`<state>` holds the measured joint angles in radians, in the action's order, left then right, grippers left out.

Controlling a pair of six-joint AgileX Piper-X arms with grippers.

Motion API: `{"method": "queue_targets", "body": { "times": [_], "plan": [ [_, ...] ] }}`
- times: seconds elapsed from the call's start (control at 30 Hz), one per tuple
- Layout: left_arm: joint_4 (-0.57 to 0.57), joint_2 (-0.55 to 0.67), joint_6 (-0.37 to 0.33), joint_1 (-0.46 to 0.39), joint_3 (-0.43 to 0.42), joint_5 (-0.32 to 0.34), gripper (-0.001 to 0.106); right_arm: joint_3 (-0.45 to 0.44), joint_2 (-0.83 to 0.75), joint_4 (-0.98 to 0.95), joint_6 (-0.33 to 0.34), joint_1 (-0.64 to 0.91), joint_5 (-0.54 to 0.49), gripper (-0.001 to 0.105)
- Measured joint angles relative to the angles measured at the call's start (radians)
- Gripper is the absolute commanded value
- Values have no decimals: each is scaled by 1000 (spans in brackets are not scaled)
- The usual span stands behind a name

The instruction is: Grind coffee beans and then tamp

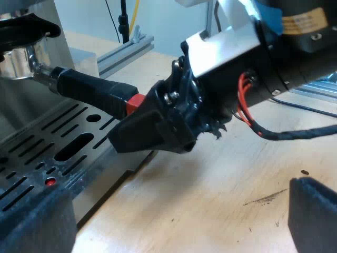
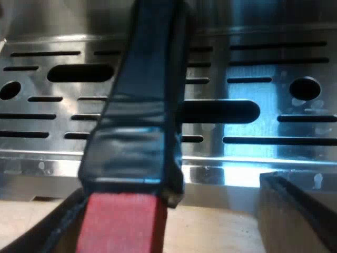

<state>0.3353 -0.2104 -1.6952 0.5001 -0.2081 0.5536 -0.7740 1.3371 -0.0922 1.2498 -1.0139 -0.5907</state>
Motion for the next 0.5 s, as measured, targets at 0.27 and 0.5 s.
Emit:
{"method": "queue_targets", "body": {
  "times": [0.27,0.5],
  "plan": [
    [0,0,0,0,0,0,83,0,27,12,0,4,26,63],
    [0,0,0,0,0,0,83,0,33,33,0,4,26,63]
  ]
}}
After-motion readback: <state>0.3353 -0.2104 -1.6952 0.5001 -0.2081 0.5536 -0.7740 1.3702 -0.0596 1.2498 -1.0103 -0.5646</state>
